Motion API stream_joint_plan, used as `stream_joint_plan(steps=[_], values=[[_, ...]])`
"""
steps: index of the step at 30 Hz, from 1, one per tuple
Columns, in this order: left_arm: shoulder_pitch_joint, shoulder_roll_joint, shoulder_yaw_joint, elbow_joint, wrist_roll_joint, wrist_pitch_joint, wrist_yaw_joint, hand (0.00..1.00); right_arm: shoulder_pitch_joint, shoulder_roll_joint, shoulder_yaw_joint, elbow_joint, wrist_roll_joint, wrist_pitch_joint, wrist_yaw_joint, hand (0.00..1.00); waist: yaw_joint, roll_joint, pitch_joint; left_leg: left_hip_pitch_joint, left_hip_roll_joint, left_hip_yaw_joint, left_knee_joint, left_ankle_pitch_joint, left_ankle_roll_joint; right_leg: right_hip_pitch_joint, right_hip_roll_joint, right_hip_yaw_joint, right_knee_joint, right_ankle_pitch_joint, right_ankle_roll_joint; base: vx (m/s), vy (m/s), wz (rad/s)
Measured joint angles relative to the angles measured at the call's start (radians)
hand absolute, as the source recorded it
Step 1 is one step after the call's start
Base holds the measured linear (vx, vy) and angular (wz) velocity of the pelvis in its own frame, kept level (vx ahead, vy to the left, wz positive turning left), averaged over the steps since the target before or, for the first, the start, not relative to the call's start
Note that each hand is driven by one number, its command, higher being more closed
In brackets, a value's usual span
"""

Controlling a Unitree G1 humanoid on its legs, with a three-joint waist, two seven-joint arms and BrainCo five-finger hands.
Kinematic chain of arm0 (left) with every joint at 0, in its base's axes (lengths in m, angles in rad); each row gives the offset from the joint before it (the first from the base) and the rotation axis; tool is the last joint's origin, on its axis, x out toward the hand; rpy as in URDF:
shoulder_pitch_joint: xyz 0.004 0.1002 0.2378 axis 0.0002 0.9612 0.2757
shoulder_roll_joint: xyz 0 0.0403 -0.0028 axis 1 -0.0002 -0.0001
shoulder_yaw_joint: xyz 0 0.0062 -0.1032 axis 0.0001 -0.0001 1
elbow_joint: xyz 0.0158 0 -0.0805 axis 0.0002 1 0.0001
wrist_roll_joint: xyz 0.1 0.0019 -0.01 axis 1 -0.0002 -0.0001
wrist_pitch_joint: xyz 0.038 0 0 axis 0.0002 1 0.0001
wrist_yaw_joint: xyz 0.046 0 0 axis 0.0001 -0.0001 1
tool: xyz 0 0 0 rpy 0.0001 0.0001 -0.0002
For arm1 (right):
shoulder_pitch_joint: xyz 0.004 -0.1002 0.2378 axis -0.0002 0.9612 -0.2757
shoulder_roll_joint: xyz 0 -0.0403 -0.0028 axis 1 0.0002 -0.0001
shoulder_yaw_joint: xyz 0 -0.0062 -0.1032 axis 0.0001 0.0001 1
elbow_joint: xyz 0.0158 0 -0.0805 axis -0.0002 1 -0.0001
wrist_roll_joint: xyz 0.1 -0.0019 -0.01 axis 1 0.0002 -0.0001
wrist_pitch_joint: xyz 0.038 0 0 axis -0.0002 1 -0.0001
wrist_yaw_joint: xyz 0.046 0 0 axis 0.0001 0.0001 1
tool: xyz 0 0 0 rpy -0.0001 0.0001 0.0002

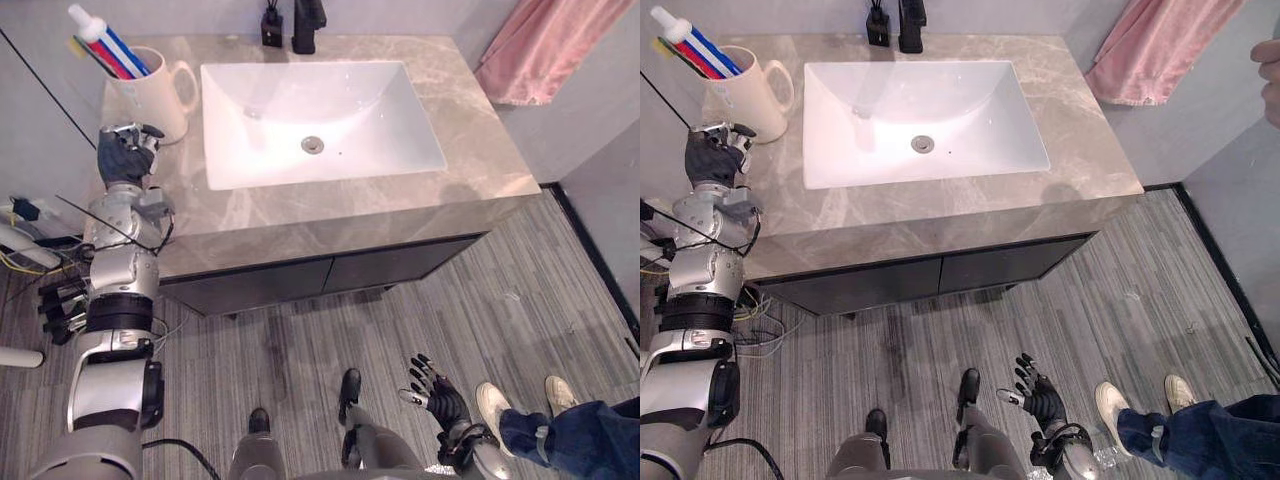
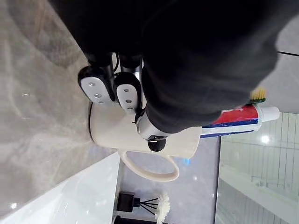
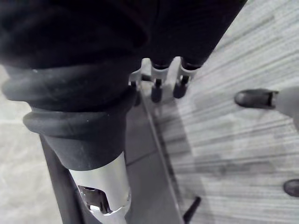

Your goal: Organize washtable

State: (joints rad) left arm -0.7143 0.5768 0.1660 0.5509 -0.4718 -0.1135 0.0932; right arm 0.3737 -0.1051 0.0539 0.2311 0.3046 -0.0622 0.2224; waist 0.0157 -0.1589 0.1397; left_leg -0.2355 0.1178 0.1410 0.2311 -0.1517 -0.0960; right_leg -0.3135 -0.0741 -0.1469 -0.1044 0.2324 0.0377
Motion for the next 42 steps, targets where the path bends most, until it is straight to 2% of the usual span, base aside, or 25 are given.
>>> stream_joint_plan(steps=[4,7,11,17,21,22,24,25,26,27,28,29,30,34,38,40,41,42], values=[[-0.035,0.020,-0.008,0.000,0.000,0.000,0.001,1.00,-0.011,-0.001,0.003,0.000,0.000,0.000,0.000,0.00,-0.001,-0.010,0.027,-0.020,0.006,-0.003,0.033,-0.013,-0.003,-0.006,0.007,-0.002,0.002,0.004,0.003,0.00,0.056,-0.01],[-0.058,0.025,-0.010,0.001,0.000,-0.001,0.001,1.00,-0.019,-0.001,0.006,0.000,0.000,-0.002,0.000,0.00,-0.001,-0.013,0.042,-0.036,0.014,-0.005,0.061,-0.029,-0.003,-0.009,0.010,-0.003,0.004,0.015,-0.009,0.00,0.079,-0.02],[-0.067,0.027,-0.015,0.002,0.000,-0.003,0.001,1.00,-0.018,-0.001,0.005,0.000,0.000,-0.004,0.000,0.00,-0.001,-0.013,0.045,-0.064,0.021,-0.005,0.094,-0.051,0.003,-0.018,0.011,-0.002,0.004,0.018,-0.005,-0.02,0.106,-0.01],[-0.122,0.055,-0.032,0.010,0.000,-0.005,0.002,1.00,-0.026,0.000,0.006,0.000,0.000,-0.006,-0.001,0.00,0.001,-0.028,0.080,-0.081,0.020,-0.007,0.114,-0.054,0.006,-0.026,0.008,0.004,0.004,0.025,0.011,-0.03,0.076,0.01],[-0.144,0.071,-0.049,0.021,0.000,-0.007,0.003,1.00,-0.026,-0.001,0.008,0.000,0.000,-0.007,-0.001,0.00,0.000,-0.032,0.082,-0.099,0.021,-0.005,0.125,-0.056,0.007,-0.040,0.007,0.011,0.000,0.004,0.062,-0.05,0.057,-0.03],[-0.148,0.074,-0.052,0.022,0.000,-0.008,0.003,1.00,-0.026,-0.001,0.010,0.000,0.000,-0.007,-0.001,0.00,0.000,-0.033,0.084,-0.100,0.021,-0.005,0.126,-0.056,0.007,-0.041,0.007,0.011,0.000,0.002,0.063,-0.03,0.038,-0.02],[-0.172,0.094,-0.069,0.035,0.000,-0.008,0.005,1.00,-0.031,-0.002,0.032,0.000,0.000,-0.007,-0.002,0.00,0.001,-0.038,0.089,-0.102,0.025,-0.004,0.122,-0.054,0.007,-0.042,0.014,0.012,0.000,-0.041,0.094,-0.01,0.030,-0.04],[-0.180,0.104,-0.079,0.038,0.000,-0.009,0.005,1.00,-0.036,-0.002,0.038,0.000,0.000,-0.007,-0.001,0.00,0.001,-0.039,0.092,-0.101,0.028,-0.003,0.119,-0.052,0.007,-0.042,0.018,0.013,0.000,-0.060,0.096,0.02,0.004,-0.09],[-0.194,0.122,-0.089,0.039,0.001,-0.011,0.007,1.00,-0.046,-0.001,0.044,-0.001,0.000,-0.007,-0.001,0.00,0.001,-0.037,0.098,-0.102,0.044,0.000,0.107,-0.045,0.010,-0.044,0.026,0.008,0.000,-0.112,0.114,0.04,-0.017,-0.07],[-0.223,0.134,-0.100,0.049,0.000,-0.013,0.011,1.00,-0.054,0.004,0.046,-0.002,0.000,-0.007,-0.001,0.00,0.003,-0.047,0.101,-0.105,0.046,0.000,0.100,-0.043,0.010,-0.047,0.029,0.010,0.005,-0.085,0.075,0.05,-0.008,0.00],[-0.239,0.143,-0.109,0.050,0.000,-0.013,0.016,1.00,-0.054,0.008,0.047,-0.006,0.000,-0.008,-0.001,0.00,0.000,-0.066,0.104,-0.102,0.033,0.000,0.105,-0.046,0.007,-0.048,0.019,0.012,0.005,-0.044,0.059,0.04,0.007,0.13],[-0.261,0.153,-0.118,0.048,0.000,-0.021,0.020,1.00,-0.058,0.012,0.047,-0.004,0.000,-0.010,-0.002,0.00,0.001,-0.077,0.113,-0.110,0.025,-0.005,0.125,-0.055,0.000,-0.051,0.018,0.012,0.005,0.020,0.003,0.02,0.019,0.09],[-0.278,0.163,-0.116,0.049,0.000,-0.022,0.021,1.00,-0.064,0.012,0.047,-0.006,0.000,-0.010,-0.002,0.00,0.004,-0.074,0.115,-0.126,0.039,-0.006,0.135,-0.058,-0.004,-0.061,0.025,0.014,0.005,0.023,0.004,0.01,0.012,0.05],[-0.307,0.184,-0.125,0.066,0.001,-0.022,0.022,1.00,-0.071,0.011,0.061,-0.006,0.000,-0.010,-0.002,0.00,0.001,-0.072,0.120,-0.134,0.041,-0.014,0.138,-0.063,-0.010,-0.067,0.034,0.015,0.005,0.028,0.008,-0.01,0.010,-0.01],[-0.360,0.183,-0.137,0.146,0.000,-0.021,0.022,1.00,-0.071,0.010,0.065,-0.007,-0.001,-0.011,-0.003,0.00,-0.002,-0.074,0.124,-0.142,0.042,-0.015,0.157,-0.074,0.001,-0.067,0.035,0.047,0.004,0.039,0.024,-0.06,0.071,-0.07],[-0.377,0.190,-0.136,0.155,0.000,-0.023,0.023,1.00,-0.072,0.009,0.065,-0.007,-0.001,-0.010,-0.003,0.00,-0.002,-0.080,0.137,-0.143,0.043,-0.001,0.157,-0.072,0.006,-0.071,0.030,0.063,0.000,-0.040,0.115,-0.10,0.031,-0.20],[-0.387,0.203,-0.133,0.158,0.000,-0.026,0.023,1.00,-0.079,0.007,0.067,-0.007,-0.001,-0.010,-0.004,0.00,0.003,-0.056,0.147,-0.138,0.084,0.015,0.111,-0.043,0.012,-0.075,0.053,0.038,0.010,-0.091,0.117,-0.03,-0.028,-0.26],[-0.413,0.222,-0.135,0.158,0.000,-0.026,0.023,1.00,-0.082,0.007,0.078,-0.007,-0.001,-0.010,-0.002,0.00,0.005,-0.055,0.152,-0.137,0.097,0.005,0.072,-0.020,0.001,-0.075,0.065,0.012,0.071,-0.042,0.019,0.05,-0.012,-0.21]])
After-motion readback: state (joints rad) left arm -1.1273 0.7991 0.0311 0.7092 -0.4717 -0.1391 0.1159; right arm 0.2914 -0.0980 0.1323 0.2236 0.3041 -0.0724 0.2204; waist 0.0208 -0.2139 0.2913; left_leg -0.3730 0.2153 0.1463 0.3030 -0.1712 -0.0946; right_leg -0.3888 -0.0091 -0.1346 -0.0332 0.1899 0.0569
